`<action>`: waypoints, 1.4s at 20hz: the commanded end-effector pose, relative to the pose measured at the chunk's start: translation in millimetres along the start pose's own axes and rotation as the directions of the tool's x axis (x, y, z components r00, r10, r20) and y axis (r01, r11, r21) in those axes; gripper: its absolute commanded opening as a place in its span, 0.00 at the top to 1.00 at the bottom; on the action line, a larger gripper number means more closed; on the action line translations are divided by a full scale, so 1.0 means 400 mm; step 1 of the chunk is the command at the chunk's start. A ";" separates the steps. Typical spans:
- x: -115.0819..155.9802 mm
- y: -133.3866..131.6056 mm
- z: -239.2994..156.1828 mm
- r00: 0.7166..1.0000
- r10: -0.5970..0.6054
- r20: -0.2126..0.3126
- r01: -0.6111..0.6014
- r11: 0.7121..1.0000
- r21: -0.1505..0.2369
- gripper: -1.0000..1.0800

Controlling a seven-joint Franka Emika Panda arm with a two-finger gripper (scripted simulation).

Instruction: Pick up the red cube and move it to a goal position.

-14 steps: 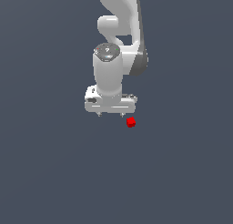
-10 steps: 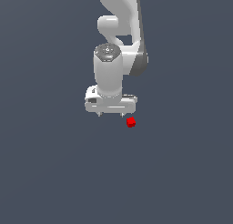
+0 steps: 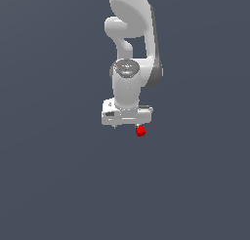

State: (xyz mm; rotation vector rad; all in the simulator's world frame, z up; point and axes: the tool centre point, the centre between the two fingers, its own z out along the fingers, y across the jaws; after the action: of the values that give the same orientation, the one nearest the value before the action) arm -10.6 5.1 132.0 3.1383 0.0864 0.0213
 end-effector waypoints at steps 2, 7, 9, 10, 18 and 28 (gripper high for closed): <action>-0.021 -0.053 0.067 0.998 -0.065 0.004 0.065 0.998 0.003 0.04; -0.058 -0.130 0.171 0.986 -0.165 0.008 0.165 0.986 0.006 0.04; -0.071 -0.152 0.203 0.981 -0.195 0.009 0.195 0.981 0.007 0.04; -0.077 -0.162 0.217 0.978 -0.208 0.009 0.208 0.978 0.008 0.04; -0.101 -0.200 0.277 0.965 -0.262 0.012 0.262 0.965 0.007 0.04; -0.101 -0.200 0.277 0.965 -0.263 0.012 0.263 0.965 0.007 1.00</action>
State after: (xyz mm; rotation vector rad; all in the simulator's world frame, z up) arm -53.7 82.1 20.9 3.1024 0.5004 0.0006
